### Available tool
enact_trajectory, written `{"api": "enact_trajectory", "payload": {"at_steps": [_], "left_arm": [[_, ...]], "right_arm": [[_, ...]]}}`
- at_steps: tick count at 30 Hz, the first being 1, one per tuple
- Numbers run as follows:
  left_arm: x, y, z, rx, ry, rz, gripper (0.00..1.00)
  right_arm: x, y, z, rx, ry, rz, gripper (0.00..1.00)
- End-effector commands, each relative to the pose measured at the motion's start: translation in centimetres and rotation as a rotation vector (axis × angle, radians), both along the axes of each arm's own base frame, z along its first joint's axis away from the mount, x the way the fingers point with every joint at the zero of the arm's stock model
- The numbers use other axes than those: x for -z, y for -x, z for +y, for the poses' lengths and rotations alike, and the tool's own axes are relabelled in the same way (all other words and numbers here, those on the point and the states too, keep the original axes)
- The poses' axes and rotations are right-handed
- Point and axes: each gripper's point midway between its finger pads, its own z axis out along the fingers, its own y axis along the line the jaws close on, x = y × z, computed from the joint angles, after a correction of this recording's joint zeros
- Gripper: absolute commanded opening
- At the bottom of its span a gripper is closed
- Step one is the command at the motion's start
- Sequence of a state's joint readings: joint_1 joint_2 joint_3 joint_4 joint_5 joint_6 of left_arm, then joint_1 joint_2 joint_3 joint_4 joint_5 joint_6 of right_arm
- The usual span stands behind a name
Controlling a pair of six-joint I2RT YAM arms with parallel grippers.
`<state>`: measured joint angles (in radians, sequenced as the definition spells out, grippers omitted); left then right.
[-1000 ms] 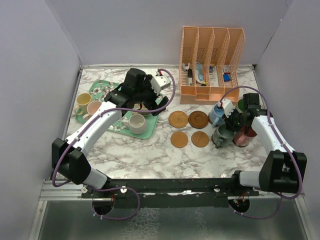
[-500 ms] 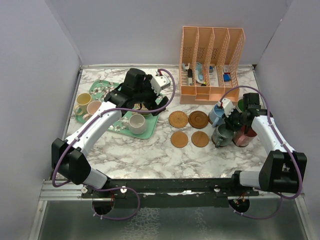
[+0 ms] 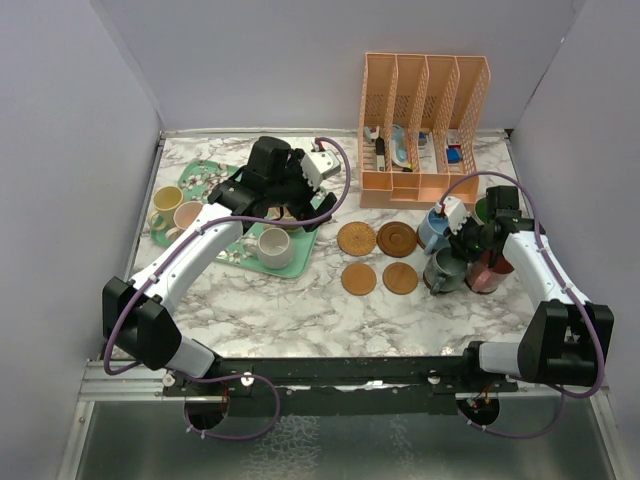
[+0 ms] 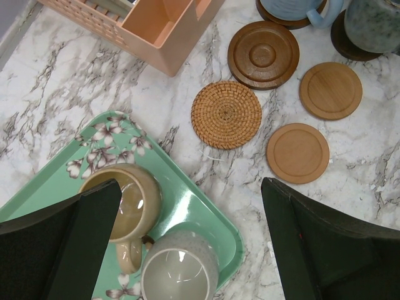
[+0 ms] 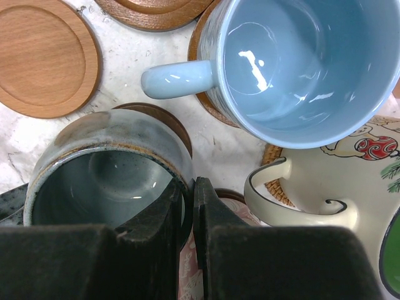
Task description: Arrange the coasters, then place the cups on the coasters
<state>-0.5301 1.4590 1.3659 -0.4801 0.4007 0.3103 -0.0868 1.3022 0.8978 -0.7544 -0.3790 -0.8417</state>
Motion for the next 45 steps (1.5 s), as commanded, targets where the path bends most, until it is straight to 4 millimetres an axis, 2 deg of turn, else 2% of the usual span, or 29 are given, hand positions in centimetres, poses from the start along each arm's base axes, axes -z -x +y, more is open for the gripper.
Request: {"api": "enact_trajectory", "payload": {"at_steps": [1, 21, 34, 45], "left_arm": [[-1.47, 0.44, -0.08, 0.031, 0.031, -0.042, 0.99], [-1.4, 0.47, -0.06, 0.032, 0.033, -0.037, 0.99], [-1.47, 0.59, -0.16, 0.038, 0.036, -0.035, 0.99], [-1.51, 0.67, -0.15, 0.041, 0.037, -0.035, 0.99]], "right_arm": [[-0.42, -0.97, 0.37, -0.021, -0.021, -0.047, 0.05], [-0.35, -0.78, 0.41, -0.032, -0.018, -0.051, 0.06], [0.06, -0.32, 0.27, -0.034, -0.007, -0.045, 0.1], [-0.76, -0.55, 0.39, -0.036, -0.012, -0.072, 0.11]]}}
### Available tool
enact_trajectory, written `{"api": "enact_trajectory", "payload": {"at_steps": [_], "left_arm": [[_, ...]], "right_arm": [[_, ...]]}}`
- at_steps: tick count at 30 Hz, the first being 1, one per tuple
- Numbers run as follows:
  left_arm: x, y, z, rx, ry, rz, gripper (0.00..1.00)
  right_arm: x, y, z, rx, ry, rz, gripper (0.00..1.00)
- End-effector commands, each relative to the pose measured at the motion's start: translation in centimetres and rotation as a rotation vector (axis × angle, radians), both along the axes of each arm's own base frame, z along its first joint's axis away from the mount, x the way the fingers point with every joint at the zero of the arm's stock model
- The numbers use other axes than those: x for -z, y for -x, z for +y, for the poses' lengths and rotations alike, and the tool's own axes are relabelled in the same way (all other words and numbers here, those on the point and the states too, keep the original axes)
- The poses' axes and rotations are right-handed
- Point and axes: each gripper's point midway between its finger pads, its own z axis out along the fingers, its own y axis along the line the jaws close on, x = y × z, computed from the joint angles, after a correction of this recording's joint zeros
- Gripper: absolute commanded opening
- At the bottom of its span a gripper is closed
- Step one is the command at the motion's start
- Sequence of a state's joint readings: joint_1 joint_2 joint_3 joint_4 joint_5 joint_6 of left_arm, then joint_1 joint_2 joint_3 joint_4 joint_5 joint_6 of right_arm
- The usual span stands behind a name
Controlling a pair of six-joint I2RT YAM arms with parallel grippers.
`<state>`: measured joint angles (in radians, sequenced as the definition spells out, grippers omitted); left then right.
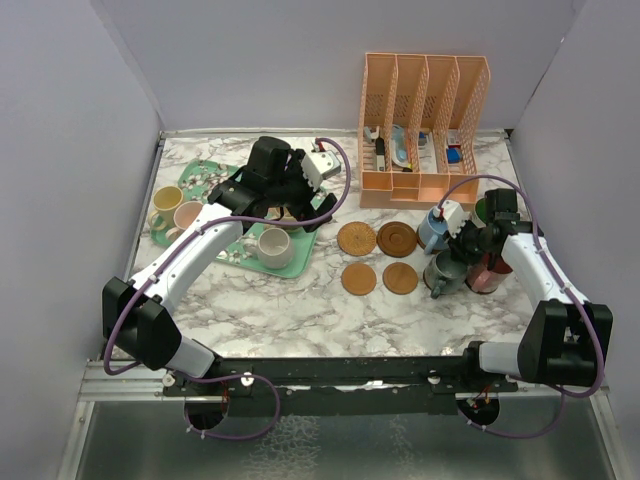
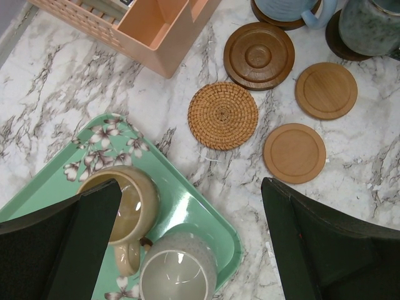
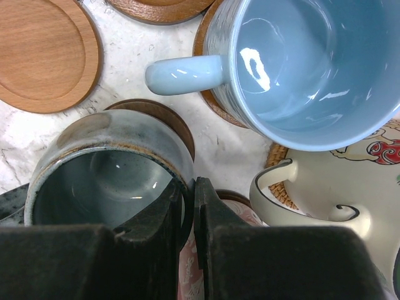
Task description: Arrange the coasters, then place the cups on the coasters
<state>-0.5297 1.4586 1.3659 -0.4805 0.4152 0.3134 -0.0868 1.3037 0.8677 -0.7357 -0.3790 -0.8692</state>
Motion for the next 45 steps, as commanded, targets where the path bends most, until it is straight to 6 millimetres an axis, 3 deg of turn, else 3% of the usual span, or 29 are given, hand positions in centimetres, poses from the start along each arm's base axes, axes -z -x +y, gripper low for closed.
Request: {"api": "enact_trajectory", "payload": {"at_steps": [1, 31, 45], "left_arm": [[-1.5, 0.5, 0.0, 0.028, 0.032, -0.038, 0.99], [-0.7, 1.1, 0.2, 0.038, 0.026, -0.02, 0.99], [-0.8, 1.1, 0.5, 0.033, 0.019, -0.035, 0.99]], "right_arm": [[-1.7, -0.9, 0.5, -0.013, -0.026, -0.077, 0.11], [-1.5, -0.5, 0.5, -0.01, -0.03, -0.07, 0.19], [-3.2, -0.9, 0.6, 0.005, -0.039, -0.085, 0.38]]}}
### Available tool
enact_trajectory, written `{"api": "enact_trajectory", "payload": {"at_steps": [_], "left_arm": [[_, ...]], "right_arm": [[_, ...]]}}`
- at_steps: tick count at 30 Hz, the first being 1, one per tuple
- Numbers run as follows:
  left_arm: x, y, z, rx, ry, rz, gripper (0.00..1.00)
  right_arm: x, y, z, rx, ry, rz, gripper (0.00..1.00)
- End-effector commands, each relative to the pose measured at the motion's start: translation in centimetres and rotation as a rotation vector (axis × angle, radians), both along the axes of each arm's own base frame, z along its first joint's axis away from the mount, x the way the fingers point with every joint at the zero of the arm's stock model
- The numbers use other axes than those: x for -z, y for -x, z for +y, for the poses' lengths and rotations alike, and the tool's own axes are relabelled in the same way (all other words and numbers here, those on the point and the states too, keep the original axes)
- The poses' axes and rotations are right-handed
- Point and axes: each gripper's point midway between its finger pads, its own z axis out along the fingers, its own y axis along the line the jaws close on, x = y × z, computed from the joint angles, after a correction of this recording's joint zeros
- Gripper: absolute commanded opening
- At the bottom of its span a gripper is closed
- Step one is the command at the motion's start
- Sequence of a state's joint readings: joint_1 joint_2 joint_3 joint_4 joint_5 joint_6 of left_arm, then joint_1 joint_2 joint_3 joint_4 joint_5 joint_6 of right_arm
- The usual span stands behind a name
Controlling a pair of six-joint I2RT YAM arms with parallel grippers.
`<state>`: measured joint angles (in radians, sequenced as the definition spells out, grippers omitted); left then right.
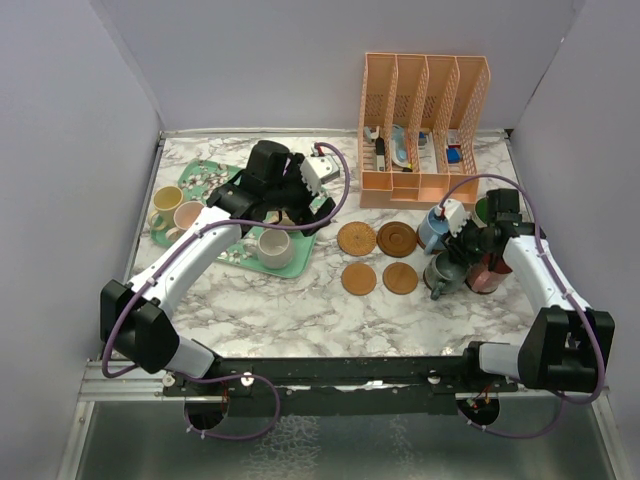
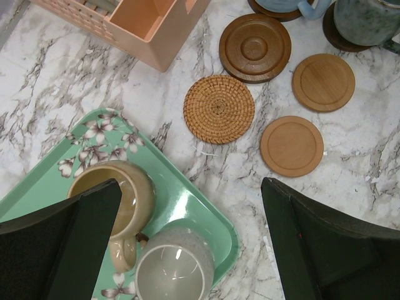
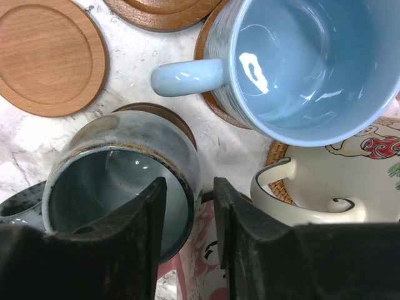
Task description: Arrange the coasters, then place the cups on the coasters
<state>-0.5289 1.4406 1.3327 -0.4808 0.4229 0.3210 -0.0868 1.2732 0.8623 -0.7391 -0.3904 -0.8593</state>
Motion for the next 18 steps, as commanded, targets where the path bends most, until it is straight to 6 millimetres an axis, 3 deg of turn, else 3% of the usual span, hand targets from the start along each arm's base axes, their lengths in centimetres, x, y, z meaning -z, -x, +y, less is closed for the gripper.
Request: {"api": "enact_trajectory", "payload": {"at_steps": [1, 9, 18], "left_arm": [[-1.5, 0.4, 0.3, 0.018, 0.025, -0.049, 0.99], [-2.3, -0.7, 1.4, -0.043, 0.005, -0.089, 0.99], [-3.0, -3.5, 4.7, -0.208, 0.03, -0.076, 0.99]], "right_arm": [[-3.0, -1.2, 0.3, 0.007, -0.028, -0.073, 0.39], [-7.0, -2.3, 1.4, 0.037, -0.107, -0.1, 0.58], [-12.1, -4.5, 4.7, 0.026, -0.309, -0.154, 0.64]]}}
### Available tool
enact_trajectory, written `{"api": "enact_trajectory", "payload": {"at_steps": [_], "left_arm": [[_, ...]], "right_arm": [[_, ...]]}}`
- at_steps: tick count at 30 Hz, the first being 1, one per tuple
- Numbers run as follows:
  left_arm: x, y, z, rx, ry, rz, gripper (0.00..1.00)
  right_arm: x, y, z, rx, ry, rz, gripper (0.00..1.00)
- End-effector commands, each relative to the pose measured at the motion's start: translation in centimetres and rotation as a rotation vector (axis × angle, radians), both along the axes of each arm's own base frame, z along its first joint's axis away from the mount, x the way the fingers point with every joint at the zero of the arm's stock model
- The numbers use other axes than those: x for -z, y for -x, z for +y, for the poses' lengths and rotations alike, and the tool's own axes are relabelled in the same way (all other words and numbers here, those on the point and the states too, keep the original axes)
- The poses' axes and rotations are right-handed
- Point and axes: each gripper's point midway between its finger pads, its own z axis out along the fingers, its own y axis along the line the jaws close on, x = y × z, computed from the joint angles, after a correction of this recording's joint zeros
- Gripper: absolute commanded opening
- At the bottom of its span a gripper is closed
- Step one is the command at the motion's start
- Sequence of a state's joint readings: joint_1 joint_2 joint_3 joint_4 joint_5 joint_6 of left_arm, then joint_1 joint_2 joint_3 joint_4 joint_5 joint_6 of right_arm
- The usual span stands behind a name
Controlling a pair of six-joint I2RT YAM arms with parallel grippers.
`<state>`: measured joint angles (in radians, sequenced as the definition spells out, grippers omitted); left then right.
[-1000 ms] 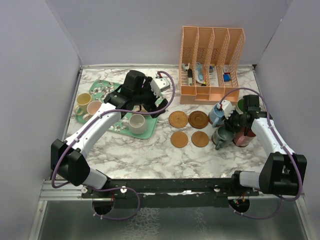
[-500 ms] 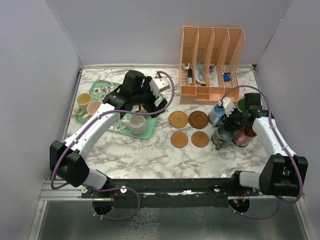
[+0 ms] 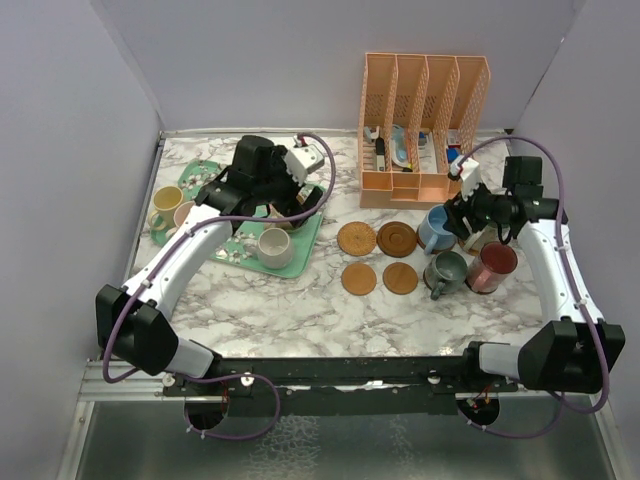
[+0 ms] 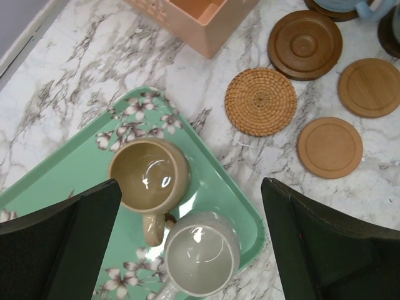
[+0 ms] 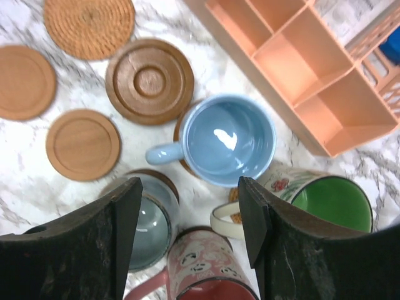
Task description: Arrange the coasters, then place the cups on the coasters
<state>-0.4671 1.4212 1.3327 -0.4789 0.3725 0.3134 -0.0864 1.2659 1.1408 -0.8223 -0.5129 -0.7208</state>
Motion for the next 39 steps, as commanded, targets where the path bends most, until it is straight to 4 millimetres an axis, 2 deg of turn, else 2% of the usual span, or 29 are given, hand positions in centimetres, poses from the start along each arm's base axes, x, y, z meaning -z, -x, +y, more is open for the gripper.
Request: {"api": "enact_trajectory", "payload": {"at_steps": [1, 3, 5, 11, 16, 22, 27, 30, 34, 39], "left_arm": [[-2.4, -1.9, 2.5, -0.12, 0.039, -0.052, 0.99], [-2.4, -2.5, 3.7, -0.16, 0.035, -0.055, 0.99], [-3.7, -3.4, 4.8, -0.203, 0.037, -0.082, 0.99], [-2.9, -4.8, 10.5, -0.358, 0.044, -0.043, 0.98], [-3.3, -6.5, 18.1, -0.557, 0.055, -0.055, 0.97], [-2.8, -8.2, 27.6, -0.751, 0.005, -0.07, 0.96], [-1.7, -8.8, 34.1, -0.843, -0.066, -0.048, 0.94], [-0.9, -8.9, 36.8, -0.868, -0.1, -0.031, 0.94], [0.9, -9.3, 39.3, -0.871, -0.157, 0.003, 0.9], [5.1, -10.0, 40.8, -0.811, -0.251, 0.095, 0.86]], "right_arm": [[-2.7, -0.9, 2.9, -0.024, -0.168, -0.006, 0.64], [-2.9, -1.5, 3.7, -0.036, -0.2, -0.009, 0.65], [-3.0, -2.0, 4.4, -0.051, -0.228, -0.016, 0.65], [-2.9, -3.0, 5.8, -0.073, -0.291, -0.05, 0.67], [-2.2, -2.4, 6.5, -0.091, -0.288, -0.03, 0.68], [-1.9, -1.2, 7.1, -0.121, -0.295, -0.02, 0.68], [-2.5, -0.7, 7.4, -0.137, -0.304, -0.029, 0.68], [-2.5, -0.5, 7.5, -0.145, -0.306, -0.029, 0.68], [-2.2, -0.5, 7.8, -0.154, -0.308, -0.014, 0.68], [-1.3, -0.4, 7.8, -0.158, -0.291, 0.007, 0.68]]}}
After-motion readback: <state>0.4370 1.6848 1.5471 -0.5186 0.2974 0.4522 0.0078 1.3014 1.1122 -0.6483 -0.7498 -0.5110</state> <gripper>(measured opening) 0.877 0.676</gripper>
